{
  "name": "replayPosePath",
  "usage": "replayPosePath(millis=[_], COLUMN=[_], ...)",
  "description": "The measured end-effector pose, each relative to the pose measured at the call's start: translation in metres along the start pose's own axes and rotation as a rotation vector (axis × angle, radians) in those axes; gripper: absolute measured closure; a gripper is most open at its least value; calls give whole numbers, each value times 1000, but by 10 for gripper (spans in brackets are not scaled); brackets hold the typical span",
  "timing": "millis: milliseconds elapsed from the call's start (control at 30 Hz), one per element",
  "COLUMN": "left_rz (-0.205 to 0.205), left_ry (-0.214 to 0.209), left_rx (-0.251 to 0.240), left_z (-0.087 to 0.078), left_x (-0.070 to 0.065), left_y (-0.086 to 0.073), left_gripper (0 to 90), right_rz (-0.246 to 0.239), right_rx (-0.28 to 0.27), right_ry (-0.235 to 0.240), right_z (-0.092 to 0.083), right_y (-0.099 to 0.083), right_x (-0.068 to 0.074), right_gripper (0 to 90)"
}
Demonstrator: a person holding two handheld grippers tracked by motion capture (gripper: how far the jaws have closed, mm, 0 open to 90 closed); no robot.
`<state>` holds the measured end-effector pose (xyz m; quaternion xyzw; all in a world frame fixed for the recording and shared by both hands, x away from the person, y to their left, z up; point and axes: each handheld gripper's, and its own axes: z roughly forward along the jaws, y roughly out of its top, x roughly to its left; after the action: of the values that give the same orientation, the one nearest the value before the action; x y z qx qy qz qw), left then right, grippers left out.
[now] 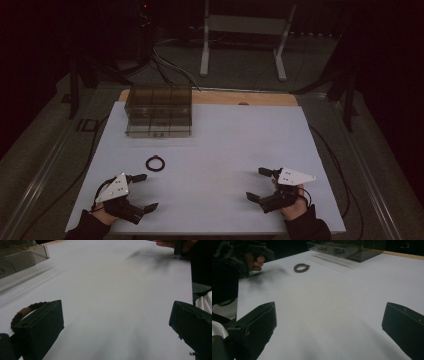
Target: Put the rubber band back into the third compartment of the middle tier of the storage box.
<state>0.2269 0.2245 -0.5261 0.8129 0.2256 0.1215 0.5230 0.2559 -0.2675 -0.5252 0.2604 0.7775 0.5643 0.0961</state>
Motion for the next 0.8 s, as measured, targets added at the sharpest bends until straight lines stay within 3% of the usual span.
replayPosePath(millis=[500,800], left_rz=[8,31], left_ry=[-46,-100], left_rx=[28,33], left_z=[4,8], left_x=[-3,-9], left_y=[3,15], left_gripper=[3,3], right_rz=[10,11], right_rx=[7,-8], right_ry=[-1,1], right_z=[0,-1], right_y=[1,3], right_x=[0,0], right_gripper=[0,0])
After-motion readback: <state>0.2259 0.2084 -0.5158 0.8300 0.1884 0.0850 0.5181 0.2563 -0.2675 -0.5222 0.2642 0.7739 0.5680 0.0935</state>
